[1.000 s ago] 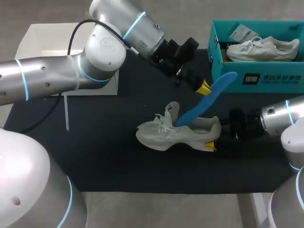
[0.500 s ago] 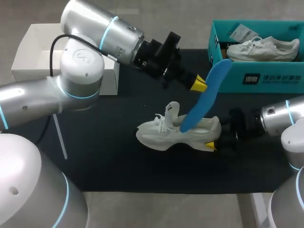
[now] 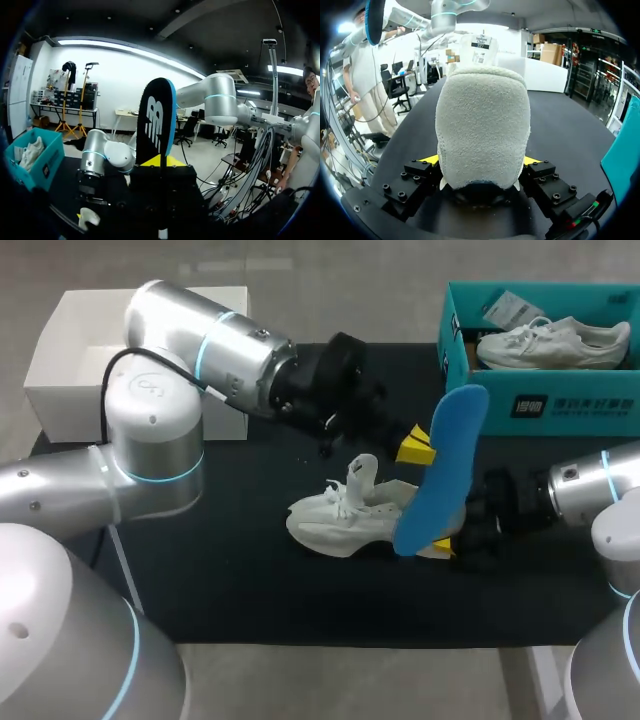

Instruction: Take the shoe out of the shoebox, open the shoe tongue, remove and reinsert the insole, then place the shoe into the shoebox

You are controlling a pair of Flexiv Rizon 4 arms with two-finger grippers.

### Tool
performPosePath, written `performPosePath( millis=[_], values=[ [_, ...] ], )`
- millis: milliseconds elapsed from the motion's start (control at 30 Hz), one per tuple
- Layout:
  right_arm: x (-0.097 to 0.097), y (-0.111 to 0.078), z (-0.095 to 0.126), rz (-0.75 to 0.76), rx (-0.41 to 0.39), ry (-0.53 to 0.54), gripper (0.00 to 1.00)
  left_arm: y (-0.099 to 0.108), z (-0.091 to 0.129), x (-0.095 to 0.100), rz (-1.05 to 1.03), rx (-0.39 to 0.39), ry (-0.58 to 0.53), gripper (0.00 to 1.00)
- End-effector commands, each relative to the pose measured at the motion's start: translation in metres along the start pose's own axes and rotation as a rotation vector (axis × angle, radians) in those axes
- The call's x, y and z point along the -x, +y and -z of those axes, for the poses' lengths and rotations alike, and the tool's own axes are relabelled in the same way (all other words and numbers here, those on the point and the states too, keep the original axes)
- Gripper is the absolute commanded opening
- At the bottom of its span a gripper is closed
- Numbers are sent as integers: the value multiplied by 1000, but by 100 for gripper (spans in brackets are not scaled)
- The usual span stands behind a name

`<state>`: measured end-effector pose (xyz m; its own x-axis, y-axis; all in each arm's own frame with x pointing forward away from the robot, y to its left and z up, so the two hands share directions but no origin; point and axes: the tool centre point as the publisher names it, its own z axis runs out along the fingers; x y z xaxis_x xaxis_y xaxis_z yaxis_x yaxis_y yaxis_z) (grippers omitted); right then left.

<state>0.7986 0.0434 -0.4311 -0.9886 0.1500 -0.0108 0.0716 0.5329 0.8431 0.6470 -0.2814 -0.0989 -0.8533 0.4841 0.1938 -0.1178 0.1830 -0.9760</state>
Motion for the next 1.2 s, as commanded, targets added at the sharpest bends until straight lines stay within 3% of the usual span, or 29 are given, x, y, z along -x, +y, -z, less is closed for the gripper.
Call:
performPosePath(
  millis=[33, 200, 500, 733, 1200],
  values=[
    [-1, -2, -2, 0, -1, -2, 0, -1, -11, -10, -3, -50, 35, 0],
    [-1, -2, -2, 0, -1, -2, 0, -5, -24, -34, 22, -129, 104, 0],
    [-1, -2, -2, 0, -1, -2, 0, -14, -30, -78, 122, -274, 127, 0],
    [-1, -2, -2, 0, -1, -2, 0, -7, -30, -95, 160, -265, 162, 0],
    [-1, -2, -2, 0, -1, -2, 0, -32, -11, -123, 187, -327, 252, 0]
  ],
)
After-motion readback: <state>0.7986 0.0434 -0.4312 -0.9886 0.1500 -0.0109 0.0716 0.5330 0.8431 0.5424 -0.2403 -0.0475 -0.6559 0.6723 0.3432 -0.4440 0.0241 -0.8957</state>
